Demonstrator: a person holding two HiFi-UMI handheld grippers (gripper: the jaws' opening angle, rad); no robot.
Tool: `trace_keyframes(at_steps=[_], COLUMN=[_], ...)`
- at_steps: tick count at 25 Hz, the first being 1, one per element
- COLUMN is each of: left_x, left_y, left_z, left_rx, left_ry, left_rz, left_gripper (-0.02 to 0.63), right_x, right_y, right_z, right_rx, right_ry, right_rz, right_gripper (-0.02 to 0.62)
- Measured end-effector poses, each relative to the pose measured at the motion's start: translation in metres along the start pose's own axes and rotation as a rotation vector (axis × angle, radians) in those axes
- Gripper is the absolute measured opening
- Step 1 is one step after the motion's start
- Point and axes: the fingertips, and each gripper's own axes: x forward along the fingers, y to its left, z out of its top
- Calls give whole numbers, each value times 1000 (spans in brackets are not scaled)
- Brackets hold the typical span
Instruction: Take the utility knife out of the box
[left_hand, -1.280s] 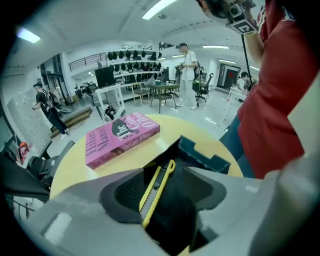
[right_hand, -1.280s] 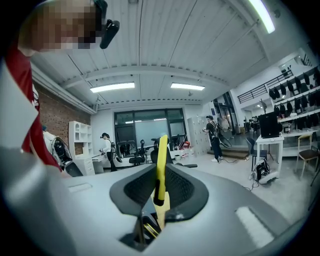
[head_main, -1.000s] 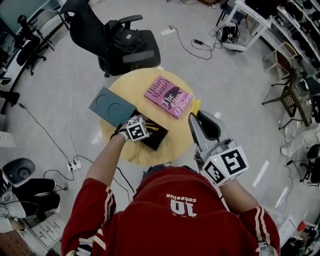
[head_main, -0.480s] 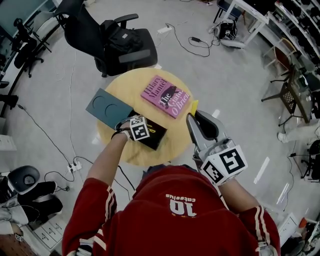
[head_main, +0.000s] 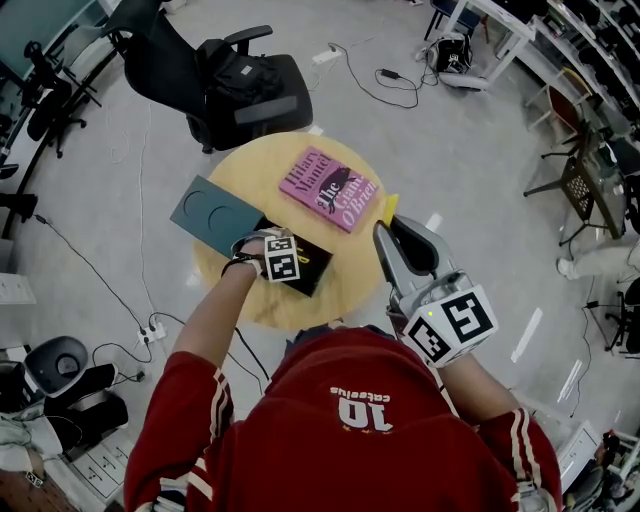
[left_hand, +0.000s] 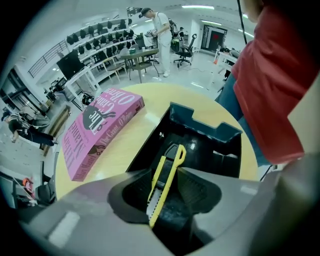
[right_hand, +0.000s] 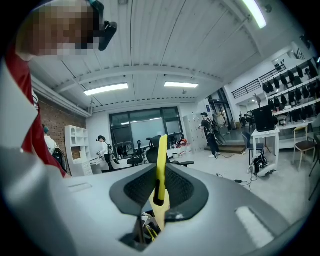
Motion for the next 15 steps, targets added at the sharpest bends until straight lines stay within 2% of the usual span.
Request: trace_keyframes(at_steps=[6, 9, 15], left_x=[0, -4, -23], left_y=[0, -5, -4], left_z=[4, 3, 3], left_rx=[24, 26, 25], left_ry=[9, -6, -46], left_rz=[7, -6, 22], left_gripper=[140, 135, 132], right_x=[0, -2, -4], right_y=[-4, -5, -3], right_z=[-2, 0, 2], right_rx=[9, 7, 13], right_ry=[1, -4, -14], right_rz=[0, -5, -7], right_gripper=[49, 49, 49])
